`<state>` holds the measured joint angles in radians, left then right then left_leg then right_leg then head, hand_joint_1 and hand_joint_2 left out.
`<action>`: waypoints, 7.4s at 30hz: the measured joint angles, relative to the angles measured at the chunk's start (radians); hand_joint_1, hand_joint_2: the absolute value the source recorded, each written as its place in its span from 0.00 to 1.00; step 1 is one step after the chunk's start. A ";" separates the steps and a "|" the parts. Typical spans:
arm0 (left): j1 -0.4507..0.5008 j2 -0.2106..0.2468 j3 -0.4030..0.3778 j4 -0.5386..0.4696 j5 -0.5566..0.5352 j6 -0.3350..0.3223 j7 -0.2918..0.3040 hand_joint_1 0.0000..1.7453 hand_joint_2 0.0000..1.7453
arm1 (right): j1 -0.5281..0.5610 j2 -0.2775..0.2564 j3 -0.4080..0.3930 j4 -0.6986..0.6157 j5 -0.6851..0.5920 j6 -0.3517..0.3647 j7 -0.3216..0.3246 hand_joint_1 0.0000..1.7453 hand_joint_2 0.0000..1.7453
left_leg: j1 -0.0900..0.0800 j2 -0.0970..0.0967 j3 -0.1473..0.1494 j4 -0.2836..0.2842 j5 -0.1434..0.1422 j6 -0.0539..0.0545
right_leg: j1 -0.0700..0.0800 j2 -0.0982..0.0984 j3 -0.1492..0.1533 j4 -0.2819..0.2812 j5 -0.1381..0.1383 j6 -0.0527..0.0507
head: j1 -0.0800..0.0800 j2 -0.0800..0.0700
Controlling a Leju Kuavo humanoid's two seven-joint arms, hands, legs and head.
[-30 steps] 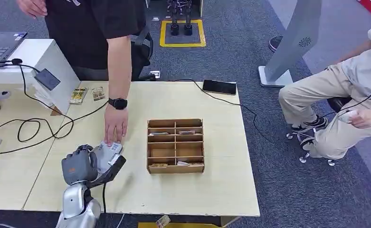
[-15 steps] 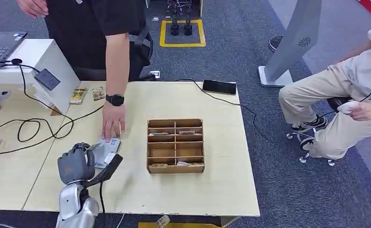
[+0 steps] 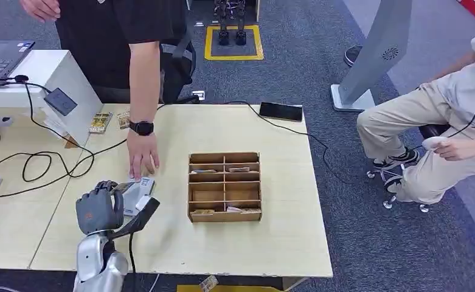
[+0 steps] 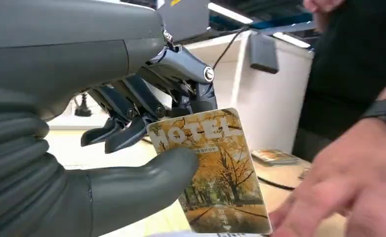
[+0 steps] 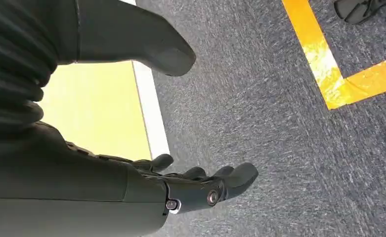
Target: Pass the card to the sensor for recognition and then transmit it.
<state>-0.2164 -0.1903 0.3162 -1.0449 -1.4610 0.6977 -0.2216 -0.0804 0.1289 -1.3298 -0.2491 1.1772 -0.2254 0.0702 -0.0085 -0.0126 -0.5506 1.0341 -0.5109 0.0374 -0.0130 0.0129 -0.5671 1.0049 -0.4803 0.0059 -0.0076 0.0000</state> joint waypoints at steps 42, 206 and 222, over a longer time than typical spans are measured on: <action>-0.156 0.145 -0.408 0.567 0.111 -0.036 0.109 1.00 1.00 | 0.001 -0.010 0.044 0.008 0.021 0.032 -0.007 0.00 1.00 | 0.000 -0.004 0.020 -0.002 0.000 -0.002 | 0.000 -0.006 0.021 0.000 -0.002 -0.001 | 0.000 0.000; -0.103 0.302 -1.152 -0.180 0.121 -0.194 0.303 0.00 1.00 | 0.018 -0.023 0.098 -0.013 0.090 0.012 0.023 0.00 1.00 | -0.001 -0.002 0.002 -0.001 -0.002 0.000 | 0.000 -0.001 0.001 -0.001 -0.002 -0.001 | 0.000 0.000; -0.097 0.286 -1.152 -0.163 0.074 -0.200 0.323 0.00 1.00 | 0.020 -0.023 0.092 -0.013 0.101 0.011 0.026 0.00 1.00 | 0.000 -0.002 0.002 -0.001 -0.002 0.000 | 0.000 -0.002 0.001 -0.001 -0.002 -0.001 | 0.000 0.000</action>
<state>-0.3133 0.0957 -0.8358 -1.2077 -1.3874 0.4982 0.1011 -0.0600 0.1057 -1.2375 -0.2621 1.2783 -0.2148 0.0965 -0.0090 -0.0142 -0.5489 1.0333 -0.5128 0.0371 -0.0132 0.0113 -0.5657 1.0042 -0.4819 0.0054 -0.0073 0.0000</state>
